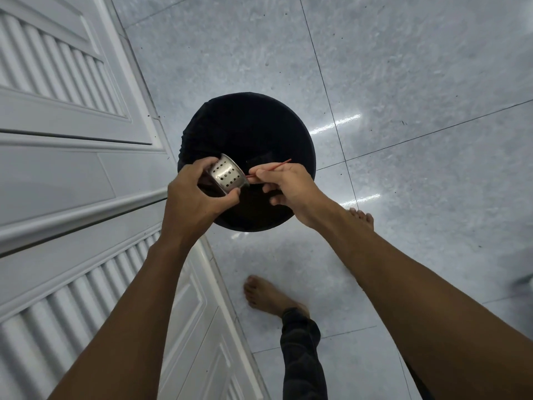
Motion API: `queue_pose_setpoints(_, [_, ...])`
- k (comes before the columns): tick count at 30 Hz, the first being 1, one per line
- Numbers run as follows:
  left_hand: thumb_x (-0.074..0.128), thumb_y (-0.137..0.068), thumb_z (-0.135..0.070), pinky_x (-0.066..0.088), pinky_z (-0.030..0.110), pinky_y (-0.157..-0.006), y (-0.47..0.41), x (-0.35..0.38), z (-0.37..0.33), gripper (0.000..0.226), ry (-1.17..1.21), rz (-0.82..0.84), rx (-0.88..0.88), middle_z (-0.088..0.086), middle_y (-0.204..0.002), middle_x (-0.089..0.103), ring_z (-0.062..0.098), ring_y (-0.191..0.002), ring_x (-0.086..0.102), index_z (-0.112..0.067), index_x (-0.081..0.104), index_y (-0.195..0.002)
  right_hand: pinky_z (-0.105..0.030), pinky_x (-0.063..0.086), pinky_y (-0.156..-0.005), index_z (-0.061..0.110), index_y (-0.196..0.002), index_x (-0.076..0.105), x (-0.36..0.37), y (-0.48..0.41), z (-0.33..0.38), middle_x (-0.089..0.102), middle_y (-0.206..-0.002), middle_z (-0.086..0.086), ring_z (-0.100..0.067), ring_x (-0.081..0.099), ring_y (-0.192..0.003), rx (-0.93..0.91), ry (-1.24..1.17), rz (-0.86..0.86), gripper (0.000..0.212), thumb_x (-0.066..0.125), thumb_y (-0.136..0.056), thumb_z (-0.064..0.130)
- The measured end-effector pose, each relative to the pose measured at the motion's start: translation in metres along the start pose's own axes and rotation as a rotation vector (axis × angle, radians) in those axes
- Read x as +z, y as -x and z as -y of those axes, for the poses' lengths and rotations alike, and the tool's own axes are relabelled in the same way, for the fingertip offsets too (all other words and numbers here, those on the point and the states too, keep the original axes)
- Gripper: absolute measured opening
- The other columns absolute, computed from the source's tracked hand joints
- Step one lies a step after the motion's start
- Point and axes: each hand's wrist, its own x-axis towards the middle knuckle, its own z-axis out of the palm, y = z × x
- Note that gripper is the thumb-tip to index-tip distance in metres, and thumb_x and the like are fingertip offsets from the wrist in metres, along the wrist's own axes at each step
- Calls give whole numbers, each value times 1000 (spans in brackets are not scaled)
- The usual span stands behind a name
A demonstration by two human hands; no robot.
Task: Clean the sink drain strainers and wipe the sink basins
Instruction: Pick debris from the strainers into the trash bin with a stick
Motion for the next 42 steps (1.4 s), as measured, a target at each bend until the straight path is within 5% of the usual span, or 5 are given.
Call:
queue_pose_setpoints(13, [90,-75,-28,56,26,-94,-9,-12,-2,71,9,36,35,1,-127,66,14,-112,65,-17,61,-140,-27,50,-68,18,-106,77,-9,-2,4,78,-102,-2,-12,61,-84,14,-91,76,19,61,-98,21])
queue_pose_setpoints(22, [86,-79,-43,48,12,-78,-6,-8,9,68,-66,96,-102,2,-127,70,15,-111,67,-20,63,-139,-24,52,-82,32,-98,72,8,-4,-3,76,-86,17,10,67,-87,-247,227,-191,11,63,-98,26])
queue_pose_setpoints(26, [82,-81,-49,50,15,-78,-5,-5,11,70,-40,101,-164,3,-130,70,16,-111,68,-20,62,-141,-22,47,-77,32,-95,73,9,3,-11,77,-87,13,8,67,-82,-188,215,-95,13,62,-99,24])
queue_pose_setpoints(31, [82,-81,-49,41,8,-66,-4,-2,11,70,-65,48,-211,4,-129,70,8,-99,62,-19,61,-141,-8,43,-80,21,-110,74,16,7,-24,74,-94,14,4,64,-90,-213,265,-336,18,61,-99,28])
queue_pose_setpoints(42, [88,-76,-44,42,6,-74,2,1,8,72,-95,39,-127,6,-132,68,10,-108,62,-19,62,-139,-13,45,-78,27,-106,73,17,3,-15,75,-94,14,2,66,-91,-214,174,-301,14,60,-100,28])
